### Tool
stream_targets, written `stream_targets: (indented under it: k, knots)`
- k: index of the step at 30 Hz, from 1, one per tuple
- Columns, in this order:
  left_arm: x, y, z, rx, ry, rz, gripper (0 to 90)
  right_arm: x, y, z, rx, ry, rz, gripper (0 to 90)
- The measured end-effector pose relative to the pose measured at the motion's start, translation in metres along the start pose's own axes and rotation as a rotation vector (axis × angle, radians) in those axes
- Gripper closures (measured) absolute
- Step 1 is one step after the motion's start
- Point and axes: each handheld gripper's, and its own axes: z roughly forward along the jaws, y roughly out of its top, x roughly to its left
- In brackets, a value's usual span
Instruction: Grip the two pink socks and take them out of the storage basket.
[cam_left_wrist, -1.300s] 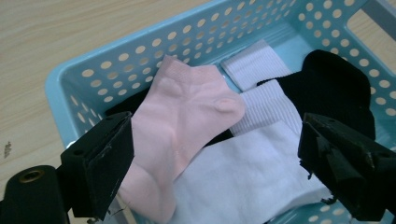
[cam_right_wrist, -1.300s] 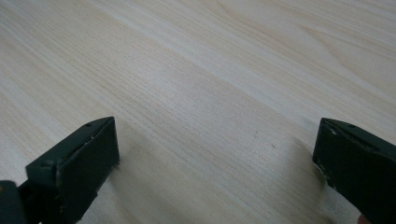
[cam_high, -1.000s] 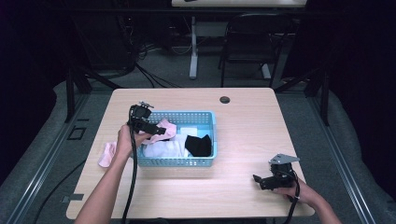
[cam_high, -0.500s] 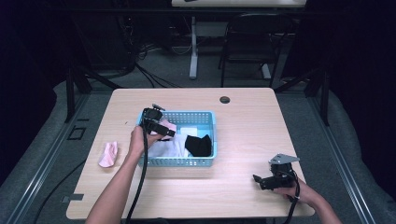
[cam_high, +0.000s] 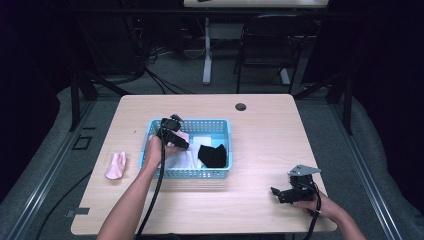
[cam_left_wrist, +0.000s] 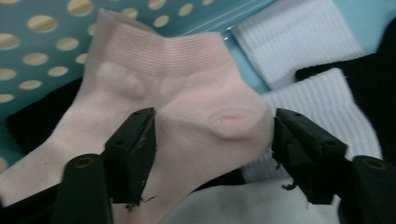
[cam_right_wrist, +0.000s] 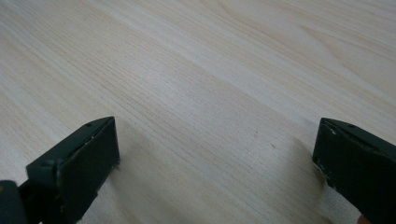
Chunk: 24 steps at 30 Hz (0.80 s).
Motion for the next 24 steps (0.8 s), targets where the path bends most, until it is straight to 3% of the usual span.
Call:
stream_targets:
  k: [9,10,15,24]
  knots:
    - [0.005,-0.001,-0.003,0.004,0.036,-0.012,56.6,0.000,0.000,0.000,0.001,0.000,-0.001,0.0]
    - [0.005,-0.001,-0.003,0.007,0.038,-0.010,64.0,0.000,0.000,0.000,0.001,0.001,-0.001,0.0]
    - [0.008,-0.002,-0.006,-0.003,0.050,-0.013,81.4,0.000,0.000,0.000,0.001,0.000,-0.001,0.0]
    - [0.009,-0.003,-0.016,-0.029,0.050,0.006,86.1,0.000,0.000,0.000,0.000,0.000,-0.001,0.0]
